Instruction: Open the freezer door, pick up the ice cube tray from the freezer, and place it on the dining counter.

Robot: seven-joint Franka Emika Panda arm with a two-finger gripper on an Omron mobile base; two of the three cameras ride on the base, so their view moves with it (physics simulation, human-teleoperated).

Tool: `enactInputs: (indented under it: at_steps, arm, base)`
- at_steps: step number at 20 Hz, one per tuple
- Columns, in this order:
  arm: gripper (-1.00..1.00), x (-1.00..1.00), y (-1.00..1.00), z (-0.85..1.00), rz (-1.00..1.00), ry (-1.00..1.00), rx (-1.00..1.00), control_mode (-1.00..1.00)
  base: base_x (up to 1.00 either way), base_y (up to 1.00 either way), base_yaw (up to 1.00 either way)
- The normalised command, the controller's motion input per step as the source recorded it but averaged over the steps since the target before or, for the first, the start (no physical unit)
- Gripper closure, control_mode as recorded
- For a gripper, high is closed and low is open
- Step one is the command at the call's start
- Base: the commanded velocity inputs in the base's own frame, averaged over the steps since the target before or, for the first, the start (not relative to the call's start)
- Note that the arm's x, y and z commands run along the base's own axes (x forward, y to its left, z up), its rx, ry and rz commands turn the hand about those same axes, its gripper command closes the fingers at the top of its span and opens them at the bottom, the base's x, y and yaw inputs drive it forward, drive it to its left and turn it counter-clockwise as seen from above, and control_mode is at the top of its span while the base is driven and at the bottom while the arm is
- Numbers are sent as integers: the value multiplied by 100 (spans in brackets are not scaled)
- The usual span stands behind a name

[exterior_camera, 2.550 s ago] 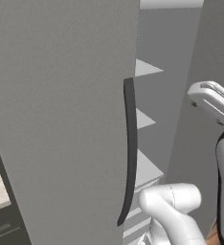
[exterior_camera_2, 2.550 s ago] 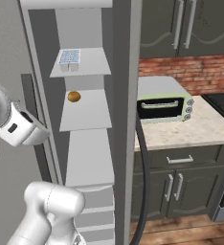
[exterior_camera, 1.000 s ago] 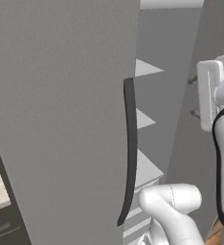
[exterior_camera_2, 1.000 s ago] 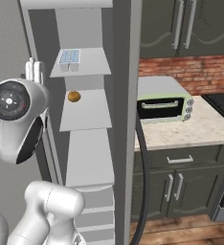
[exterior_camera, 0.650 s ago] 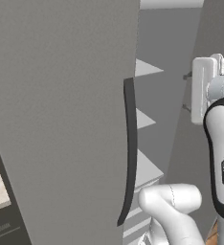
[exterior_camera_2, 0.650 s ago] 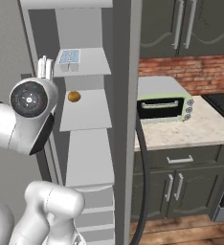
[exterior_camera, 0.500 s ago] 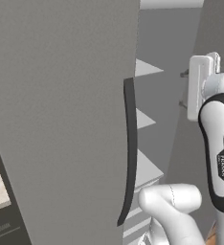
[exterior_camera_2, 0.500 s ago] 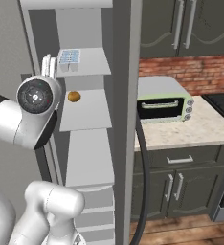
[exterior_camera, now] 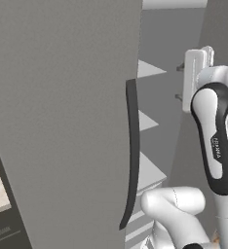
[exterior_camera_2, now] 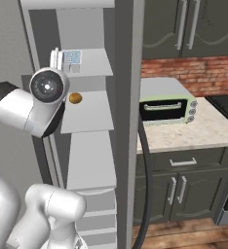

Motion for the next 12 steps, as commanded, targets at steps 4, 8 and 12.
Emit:
enactInputs:
  at_steps: [4,8,12]
  arm:
    - [-100,31,0,8,6,0,0,-100]
    - [-100,28,2,1,11,0,0,-100]
    - [-100,32,1,0,13,0,1,-100]
  base:
    - [0,0,0]
    - [0,0,0]
    - [0,0,0]
